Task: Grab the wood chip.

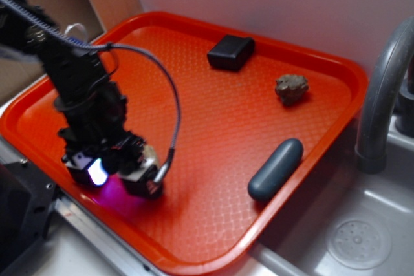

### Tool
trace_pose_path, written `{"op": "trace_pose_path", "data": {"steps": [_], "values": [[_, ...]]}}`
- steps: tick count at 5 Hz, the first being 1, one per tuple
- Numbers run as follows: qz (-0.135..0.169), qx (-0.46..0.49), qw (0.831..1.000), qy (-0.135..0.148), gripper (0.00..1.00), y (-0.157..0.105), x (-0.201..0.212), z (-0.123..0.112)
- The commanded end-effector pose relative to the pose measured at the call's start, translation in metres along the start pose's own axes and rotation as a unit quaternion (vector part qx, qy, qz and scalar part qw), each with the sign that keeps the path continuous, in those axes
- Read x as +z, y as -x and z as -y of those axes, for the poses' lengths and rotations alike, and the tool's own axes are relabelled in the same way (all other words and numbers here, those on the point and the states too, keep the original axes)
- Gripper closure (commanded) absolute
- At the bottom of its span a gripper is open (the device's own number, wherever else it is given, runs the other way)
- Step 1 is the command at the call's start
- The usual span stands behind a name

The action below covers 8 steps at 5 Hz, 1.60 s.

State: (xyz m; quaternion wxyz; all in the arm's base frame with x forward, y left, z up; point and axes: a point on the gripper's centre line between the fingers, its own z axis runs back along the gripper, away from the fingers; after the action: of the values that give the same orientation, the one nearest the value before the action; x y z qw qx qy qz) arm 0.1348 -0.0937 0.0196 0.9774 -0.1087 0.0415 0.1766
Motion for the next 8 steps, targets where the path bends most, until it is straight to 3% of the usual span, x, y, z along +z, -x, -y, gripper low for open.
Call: {"op": "trace_pose_path", "data": {"steps": [1,2,4,8], "values": [[0.04,-0.049,0.997,0.054,0.0,0.001,0.038,0.016],[0.073,-0.026,0.995,0.066,0.0,0.0,0.066,0.018],[0.084,0.022,0.996,0.003,0.0,-0.019,0.048,0.03],[0.051,0.034,0.998,-0.035,0.0,-0.029,0.007,0.015]]}}
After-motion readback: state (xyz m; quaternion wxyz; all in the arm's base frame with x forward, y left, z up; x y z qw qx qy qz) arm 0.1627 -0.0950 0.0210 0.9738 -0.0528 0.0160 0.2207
